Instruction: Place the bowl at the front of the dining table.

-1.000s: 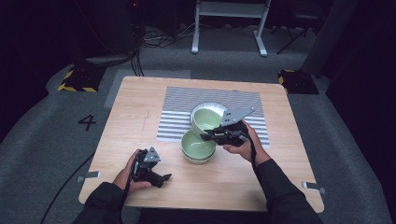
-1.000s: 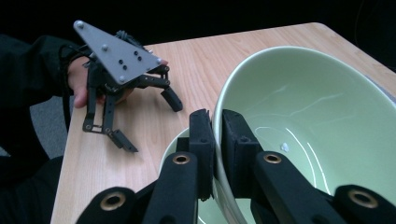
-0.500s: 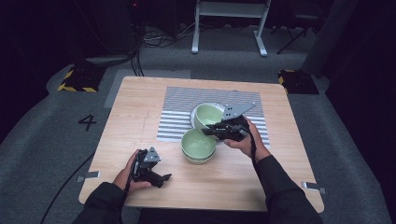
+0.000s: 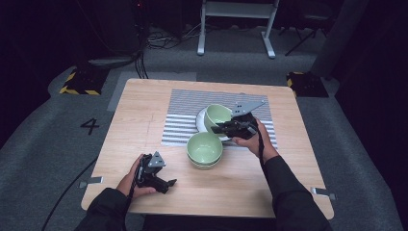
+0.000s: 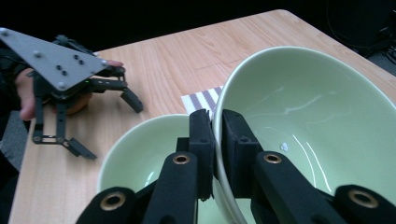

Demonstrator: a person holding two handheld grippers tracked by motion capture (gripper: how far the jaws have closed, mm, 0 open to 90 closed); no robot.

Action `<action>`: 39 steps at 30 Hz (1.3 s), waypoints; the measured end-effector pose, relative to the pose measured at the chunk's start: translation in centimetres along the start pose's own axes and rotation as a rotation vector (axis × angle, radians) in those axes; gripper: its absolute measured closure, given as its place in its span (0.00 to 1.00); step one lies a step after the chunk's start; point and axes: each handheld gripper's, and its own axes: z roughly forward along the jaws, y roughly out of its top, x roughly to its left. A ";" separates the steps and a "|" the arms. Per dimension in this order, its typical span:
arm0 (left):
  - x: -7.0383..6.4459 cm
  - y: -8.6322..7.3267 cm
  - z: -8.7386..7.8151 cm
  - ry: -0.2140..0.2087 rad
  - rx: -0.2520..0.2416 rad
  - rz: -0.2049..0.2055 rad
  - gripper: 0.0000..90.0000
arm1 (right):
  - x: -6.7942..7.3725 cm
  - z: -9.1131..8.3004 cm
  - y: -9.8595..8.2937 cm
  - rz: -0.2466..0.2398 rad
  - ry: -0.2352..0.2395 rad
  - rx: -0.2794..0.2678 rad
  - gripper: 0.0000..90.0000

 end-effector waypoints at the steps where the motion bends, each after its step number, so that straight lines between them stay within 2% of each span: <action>1: 0.0 0.0 0.0 0.000 0.000 0.000 0.00 | -0.3 0.0 -0.1 0.008 -0.004 -0.001 0.93; 10: 0.0 0.0 0.0 0.000 -0.001 -0.001 0.00 | -2.6 -0.1 -0.9 0.057 -0.059 0.001 0.93; 24: 0.0 0.0 0.0 0.000 -0.001 -0.001 0.00 | -3.8 1.3 -1.4 0.087 -0.081 0.022 0.93; 26: 0.0 0.0 0.0 0.000 -0.001 -0.001 0.00 | -4.0 1.7 -1.5 0.084 -0.096 0.041 0.93; 39: 0.0 0.0 0.0 0.001 -0.001 -0.001 0.00 | -5.2 3.0 -2.4 0.109 -0.116 0.080 0.93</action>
